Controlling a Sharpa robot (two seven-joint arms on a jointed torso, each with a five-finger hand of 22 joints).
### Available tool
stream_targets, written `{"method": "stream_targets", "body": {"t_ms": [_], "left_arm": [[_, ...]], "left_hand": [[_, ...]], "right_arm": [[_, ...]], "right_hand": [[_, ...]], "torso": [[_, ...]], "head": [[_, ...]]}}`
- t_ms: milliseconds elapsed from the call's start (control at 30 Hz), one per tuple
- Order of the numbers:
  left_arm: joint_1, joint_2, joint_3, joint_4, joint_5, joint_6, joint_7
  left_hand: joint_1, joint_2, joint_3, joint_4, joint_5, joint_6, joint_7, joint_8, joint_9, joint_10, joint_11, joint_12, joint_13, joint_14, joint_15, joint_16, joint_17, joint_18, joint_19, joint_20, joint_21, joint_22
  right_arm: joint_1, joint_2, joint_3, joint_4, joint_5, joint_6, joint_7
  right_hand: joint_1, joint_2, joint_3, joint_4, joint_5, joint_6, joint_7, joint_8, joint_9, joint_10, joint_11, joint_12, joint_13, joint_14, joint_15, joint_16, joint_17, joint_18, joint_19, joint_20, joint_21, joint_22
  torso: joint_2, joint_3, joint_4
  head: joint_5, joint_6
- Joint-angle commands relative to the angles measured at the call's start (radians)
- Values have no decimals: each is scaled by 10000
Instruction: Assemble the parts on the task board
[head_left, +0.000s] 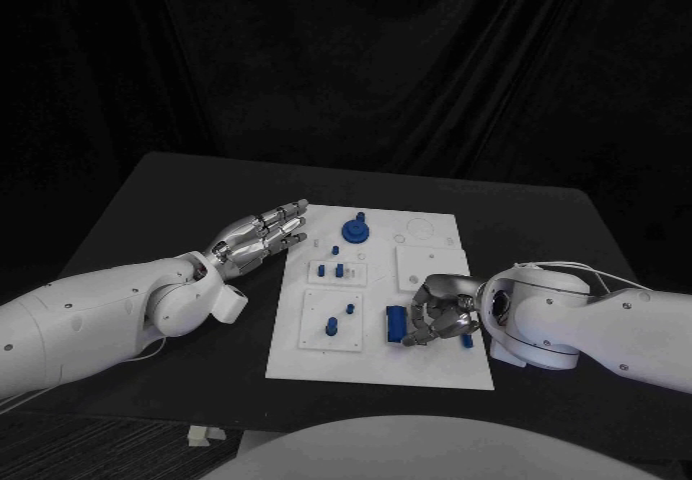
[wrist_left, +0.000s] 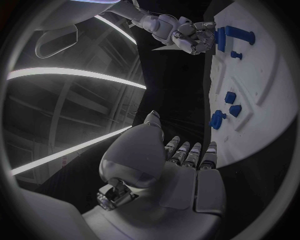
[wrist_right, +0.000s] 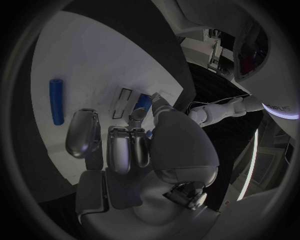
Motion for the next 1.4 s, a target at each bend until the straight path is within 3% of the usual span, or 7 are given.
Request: {"method": "stream_targets", "body": {"t_ms": [33,267,567,700,767,1067,1400], "left_arm": [[-16,5,9,21,53,131,84],[-16,-40,9,52,53,114,83],[-16,-86,9,82,53,71,65],[-16,-60,9,70,53,50,60],[-16,-42,9,68,54,41,63],[-16,-35,9,55,53,44,80],[-17,-22,9,38,53,40,90]], "left_hand": [[46,75,-9,30,32,-15,36,49,6,-5,93,43,12,-22,9,-36,-14,154,15,25,-48,6],[46,75,-9,30,32,-15,36,49,6,-5,93,43,12,-22,9,-36,-14,154,15,25,-48,6],[56,76,-7,24,39,2,38,55,9,-5,99,57,15,-22,26,-36,-14,154,17,32,-46,10],[59,73,-8,23,38,11,39,58,11,-5,101,70,18,-22,30,-36,-14,154,18,35,-44,15],[60,70,-10,23,37,14,40,59,11,-4,103,74,19,-22,33,-36,-14,154,19,37,-43,17],[103,60,0,-2,81,7,36,60,10,-3,117,69,18,-22,41,-36,-14,156,20,50,-42,18],[307,42,69,-100,353,-8,-27,59,7,-1,159,93,22,-22,44,-36,-14,155,18,60,-45,13]], "right_arm": [[-54,-9,-1,-13,-67,240,-183],[-77,-262,3,102,-67,-251,-130],[522,-1271,8,467,257,-959,-285],[845,-1661,6,359,178,-191,-791],[934,-1783,3,247,-49,275,-1098],[971,-1861,-6,-8,-1278,1086,-1702],[702,-1772,-8,-3,-1556,1351,-1936]], "right_hand": [[-184,-40,-138,111,-684,39,-7,64,490,1039,-9,26,2635,1066,-27,56,2634,169,29,-28,-18,1585],[-799,-607,-969,1039,-1297,-358,-36,-306,342,1039,-40,26,2635,1066,-59,56,2634,159,40,-64,21,1598],[-2709,295,-1456,1039,-701,-139,165,-3121,-2000,1039,142,26,2635,1066,72,56,2634,49,233,43,661,1742],[-2189,529,-1247,972,4971,343,270,-4497,-3473,1039,217,26,2635,1066,151,56,2634,-1,283,78,967,1807],[-1934,435,-1108,899,5828,520,320,-4900,-3914,1039,262,26,2635,1066,186,56,2634,-2,287,132,1012,1812],[-1038,200,-570,729,6537,956,287,-5386,-4478,1039,240,26,2635,1066,176,56,2634,0,286,148,1068,1814],[-844,67,-249,830,4895,1155,269,-5475,-4464,1039,221,26,2635,1066,153,56,2634,31,225,127,917,1766]], "torso": [[-4,-1,0],[-11,-8,-21],[1,-20,12],[-20,-33,8],[-23,-33,-1],[3,21,-22],[-8,2,-14]], "head": [[11,-2],[11,-2],[-32,-2],[-30,-2],[-50,-2],[-78,-2],[-105,-2]]}}
